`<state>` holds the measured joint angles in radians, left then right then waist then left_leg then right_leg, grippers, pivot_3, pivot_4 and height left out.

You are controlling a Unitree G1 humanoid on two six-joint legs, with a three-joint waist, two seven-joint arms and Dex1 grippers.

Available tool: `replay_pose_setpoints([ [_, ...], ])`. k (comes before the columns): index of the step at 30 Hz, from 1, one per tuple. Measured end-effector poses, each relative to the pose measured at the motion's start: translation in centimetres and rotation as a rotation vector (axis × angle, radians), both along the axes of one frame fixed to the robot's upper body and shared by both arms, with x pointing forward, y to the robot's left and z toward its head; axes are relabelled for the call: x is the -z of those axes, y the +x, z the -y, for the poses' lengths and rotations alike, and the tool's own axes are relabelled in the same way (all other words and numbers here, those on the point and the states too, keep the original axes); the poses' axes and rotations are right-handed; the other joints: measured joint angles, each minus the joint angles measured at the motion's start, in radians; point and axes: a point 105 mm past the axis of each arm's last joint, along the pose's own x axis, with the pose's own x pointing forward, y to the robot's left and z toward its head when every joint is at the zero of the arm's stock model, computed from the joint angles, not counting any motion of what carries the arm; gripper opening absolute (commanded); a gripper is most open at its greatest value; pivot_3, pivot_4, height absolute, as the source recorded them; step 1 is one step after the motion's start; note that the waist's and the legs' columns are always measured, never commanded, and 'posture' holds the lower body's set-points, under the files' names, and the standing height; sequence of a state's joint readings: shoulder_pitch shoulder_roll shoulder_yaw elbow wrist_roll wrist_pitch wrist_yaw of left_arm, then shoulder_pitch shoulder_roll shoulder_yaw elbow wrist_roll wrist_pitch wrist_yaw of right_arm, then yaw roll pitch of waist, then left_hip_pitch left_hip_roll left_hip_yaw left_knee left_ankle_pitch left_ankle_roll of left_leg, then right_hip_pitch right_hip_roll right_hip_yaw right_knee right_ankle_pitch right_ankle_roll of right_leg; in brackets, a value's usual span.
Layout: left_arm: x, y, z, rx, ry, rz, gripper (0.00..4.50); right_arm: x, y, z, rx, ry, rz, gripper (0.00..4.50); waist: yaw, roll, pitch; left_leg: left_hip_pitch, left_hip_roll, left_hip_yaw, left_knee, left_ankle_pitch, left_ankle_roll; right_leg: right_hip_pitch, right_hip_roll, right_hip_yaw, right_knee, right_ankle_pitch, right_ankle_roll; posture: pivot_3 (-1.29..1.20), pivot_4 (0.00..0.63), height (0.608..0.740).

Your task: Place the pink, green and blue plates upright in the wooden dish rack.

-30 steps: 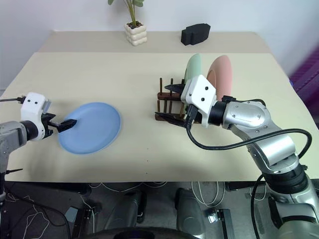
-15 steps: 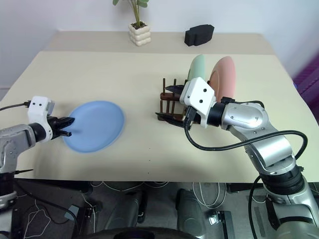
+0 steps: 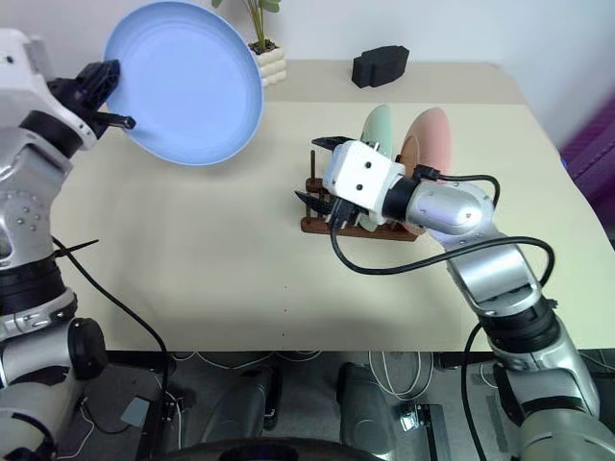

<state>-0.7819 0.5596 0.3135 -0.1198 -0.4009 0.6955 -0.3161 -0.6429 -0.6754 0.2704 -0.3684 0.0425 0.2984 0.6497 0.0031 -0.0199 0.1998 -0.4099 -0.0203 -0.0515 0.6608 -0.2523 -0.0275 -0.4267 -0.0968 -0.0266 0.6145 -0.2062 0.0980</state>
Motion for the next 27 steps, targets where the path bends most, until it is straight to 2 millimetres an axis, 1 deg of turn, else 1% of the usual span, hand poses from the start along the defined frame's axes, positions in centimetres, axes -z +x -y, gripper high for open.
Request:
replay_pose_setpoints([
  [3, -1.8, -0.4, 2.8, 0.061, 0.064, 0.059, 0.02, -0.7, 0.5, -1.1, 0.001, -0.039, 0.117, 3.79, 0.002, 0.0, 0.0, 0.0, 0.0, 0.0, 0.0, 0.0, 0.0, 0.0, 0.0, 0.0, 0.0, 0.0, 0.0, 0.0, 0.15, 0.74],
  [5, -2.5, -0.8, 4.1, 0.089, 0.095, 0.089, 0.02, -0.8, 0.5, -1.5, -0.004, -0.052, 0.155, 3.79, 0.001, 0.0, 0.0, 0.0, 0.0, 0.0, 0.0, 0.0, 0.0, 0.0, 0.0, 0.0, 0.0, 0.0, 0.0, 0.0, 0.15, 0.74],
  [9, -2.1, -0.8, 5.3, 0.108, 0.123, 0.058, 0.02, -0.1, 0.7, -2.3, -0.008, -0.095, 0.188, 3.79, -0.003, 0.0, 0.0, 0.0, 0.0, -0.001, 0.0, 0.0, 0.0, 0.0, 0.0, 0.0, 0.001, 0.0, 0.0, 0.0, 0.15, 0.74],
  [13, -2.1, -1.0, 6.5, 0.139, 0.101, 0.041, 0.02, 0.2, 0.7, -3.4, -0.027, -0.13, 0.228, 3.79, -0.013, 0.0, 0.0, 0.0, 0.0, -0.001, 0.0, 0.0, 0.0, 0.0, 0.0, 0.0, 0.001, 0.0, 0.0, 0.0, 0.15, 0.74],
  [17, -2.4, -1.6, 8.0, 0.199, 0.078, 0.037, 0.02, 1.2, 1.4, -3.6, -0.014, -0.18, 0.245, 3.79, -0.016, 0.0, 0.0, 0.0, 0.0, -0.001, 0.0, 0.0, 0.0, 0.0, 0.0, 0.0, 0.001, 0.0, 0.0, 0.0, 0.15, 0.74],
  [20, -2.5, -2.0, 8.5, 0.224, 0.081, 0.035, 0.0, 1.8, 1.8, -3.6, -0.003, -0.205, 0.257, 2.9, -0.017, 0.0, 0.0, 0.0, 0.0, -0.001, 0.0, 0.0, 0.0, 0.0, 0.001, 0.0, 0.001, 0.0, 0.0, 0.0, 0.15, 0.74],
  [25, -2.2, -2.0, 8.5, 0.225, 0.083, 0.015, 0.0, 2.0, 2.0, -3.5, 0.01, -0.236, 0.301, 0.37, -0.017, 0.0, 0.0, 0.0, 0.0, -0.001, 0.0, 0.0, -0.001, 0.0, 0.001, 0.0, 0.001, 0.0, 0.0, 0.0, 0.15, 0.74],
  [26, -2.1, -2.0, 8.5, 0.222, 0.084, 0.009, 0.0, 1.9, 2.0, -3.6, 0.01, -0.239, 0.315, 0.06, -0.017, 0.0, 0.0, 0.0, 0.0, -0.001, 0.0, 0.0, -0.001, 0.0, 0.001, 0.0, 0.001, 0.0, 0.0, 0.0, 0.15, 0.74],
  [27, -2.1, -1.9, 8.3, 0.215, 0.082, 0.005, 0.0, 1.9, 1.9, -3.6, 0.006, -0.247, 0.328, 0.06, -0.017, 0.0, 0.0, 0.0, 0.0, -0.001, 0.0, 0.0, -0.001, 0.0, 0.001, 0.0, 0.001, 0.0, 0.0, 0.0, 0.15, 0.74],
])
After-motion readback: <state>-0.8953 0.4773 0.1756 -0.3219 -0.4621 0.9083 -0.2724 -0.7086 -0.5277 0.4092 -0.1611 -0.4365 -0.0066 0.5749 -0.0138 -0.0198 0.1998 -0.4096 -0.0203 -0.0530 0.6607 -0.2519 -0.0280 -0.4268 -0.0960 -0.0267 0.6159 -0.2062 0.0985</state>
